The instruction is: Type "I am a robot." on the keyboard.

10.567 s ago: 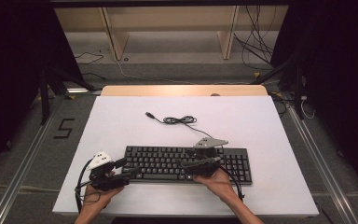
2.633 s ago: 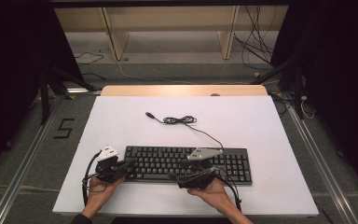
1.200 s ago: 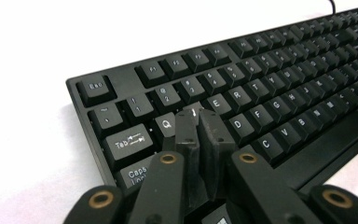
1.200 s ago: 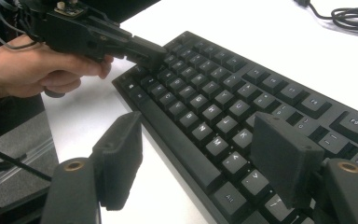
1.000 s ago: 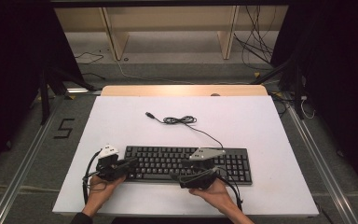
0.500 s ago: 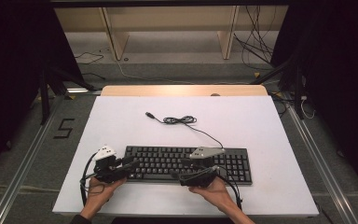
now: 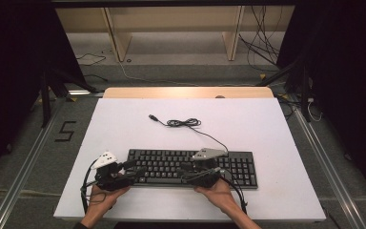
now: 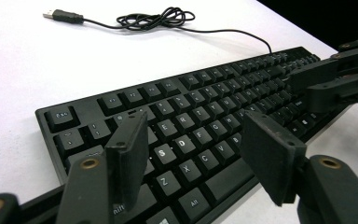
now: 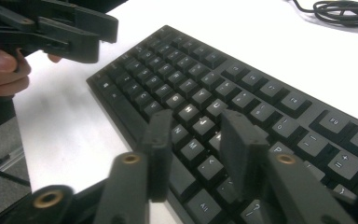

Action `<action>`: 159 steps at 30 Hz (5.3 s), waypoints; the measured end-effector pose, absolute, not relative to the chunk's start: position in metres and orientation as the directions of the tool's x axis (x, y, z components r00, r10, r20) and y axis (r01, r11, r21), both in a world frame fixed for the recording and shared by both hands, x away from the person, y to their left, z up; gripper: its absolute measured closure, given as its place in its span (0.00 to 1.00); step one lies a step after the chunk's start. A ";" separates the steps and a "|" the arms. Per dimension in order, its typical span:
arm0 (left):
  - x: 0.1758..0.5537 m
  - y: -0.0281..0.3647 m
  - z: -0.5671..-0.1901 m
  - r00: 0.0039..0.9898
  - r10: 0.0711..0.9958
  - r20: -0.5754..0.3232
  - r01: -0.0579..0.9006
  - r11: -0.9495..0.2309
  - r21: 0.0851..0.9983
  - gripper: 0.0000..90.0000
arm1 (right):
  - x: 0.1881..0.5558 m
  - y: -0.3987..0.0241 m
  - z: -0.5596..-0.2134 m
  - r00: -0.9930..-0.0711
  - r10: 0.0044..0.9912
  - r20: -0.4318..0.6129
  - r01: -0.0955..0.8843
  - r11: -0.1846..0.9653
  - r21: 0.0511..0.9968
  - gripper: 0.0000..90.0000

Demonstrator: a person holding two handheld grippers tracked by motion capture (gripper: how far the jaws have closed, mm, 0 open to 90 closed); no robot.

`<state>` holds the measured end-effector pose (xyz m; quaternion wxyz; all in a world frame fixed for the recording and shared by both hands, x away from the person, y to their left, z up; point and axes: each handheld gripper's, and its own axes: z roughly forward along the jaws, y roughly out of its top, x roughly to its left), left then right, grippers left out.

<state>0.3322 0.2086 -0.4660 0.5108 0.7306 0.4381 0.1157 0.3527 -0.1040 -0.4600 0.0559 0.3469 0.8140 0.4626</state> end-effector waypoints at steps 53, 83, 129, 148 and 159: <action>0.323 0.207 -0.462 0.602 0.752 -0.269 0.485 -0.077 0.871 0.30 | 0.360 -0.076 -0.480 -0.751 0.632 0.193 0.539 0.417 0.732 1.00; 0.323 0.208 -0.462 0.600 0.757 -0.259 0.478 -0.079 0.875 0.30 | 0.360 -0.076 -0.482 -0.751 0.628 0.205 0.543 0.411 0.732 0.97; 0.323 0.210 -0.462 0.590 0.766 -0.255 0.475 -0.074 0.877 0.30 | 0.343 -0.073 -0.470 -0.804 0.563 0.191 0.482 0.429 0.764 0.92; 0.325 0.211 -0.463 0.580 0.773 -0.258 0.483 -0.071 0.873 0.31 | 0.344 -0.067 -0.478 -0.801 0.574 0.170 0.489 0.463 0.739 1.00; 0.325 0.212 -0.463 0.574 0.777 -0.261 0.484 -0.064 0.873 0.31 | 0.345 -0.065 -0.485 -0.802 0.575 0.163 0.490 0.476 0.731 1.00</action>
